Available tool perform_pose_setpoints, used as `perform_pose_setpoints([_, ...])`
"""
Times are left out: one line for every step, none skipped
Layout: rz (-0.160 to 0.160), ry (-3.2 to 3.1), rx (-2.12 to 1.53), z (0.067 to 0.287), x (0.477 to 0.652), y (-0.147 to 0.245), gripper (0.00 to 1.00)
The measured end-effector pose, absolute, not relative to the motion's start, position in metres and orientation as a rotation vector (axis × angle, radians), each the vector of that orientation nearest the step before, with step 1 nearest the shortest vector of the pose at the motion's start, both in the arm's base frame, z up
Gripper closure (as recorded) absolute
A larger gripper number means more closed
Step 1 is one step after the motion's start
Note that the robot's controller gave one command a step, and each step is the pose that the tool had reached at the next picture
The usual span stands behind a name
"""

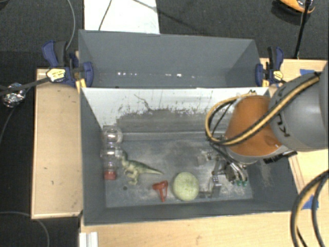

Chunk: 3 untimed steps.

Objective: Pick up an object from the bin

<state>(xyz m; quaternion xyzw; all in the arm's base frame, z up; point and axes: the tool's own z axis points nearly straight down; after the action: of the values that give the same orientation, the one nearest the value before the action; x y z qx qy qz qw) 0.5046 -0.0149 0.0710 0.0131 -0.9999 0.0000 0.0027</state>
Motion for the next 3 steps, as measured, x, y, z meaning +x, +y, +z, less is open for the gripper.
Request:
perform_pose_setpoints([-0.003, -3.141, 0.063, 0.072, 0.503, 0.01, 0.0])
perform_pose_setpoints([0.001, -3.14, 0.05, 0.072, 0.501, 0.033, 0.0])
perform_pose_setpoints([-0.003, -3.129, 0.263, 0.07, 0.482, 0.098, 1.0])
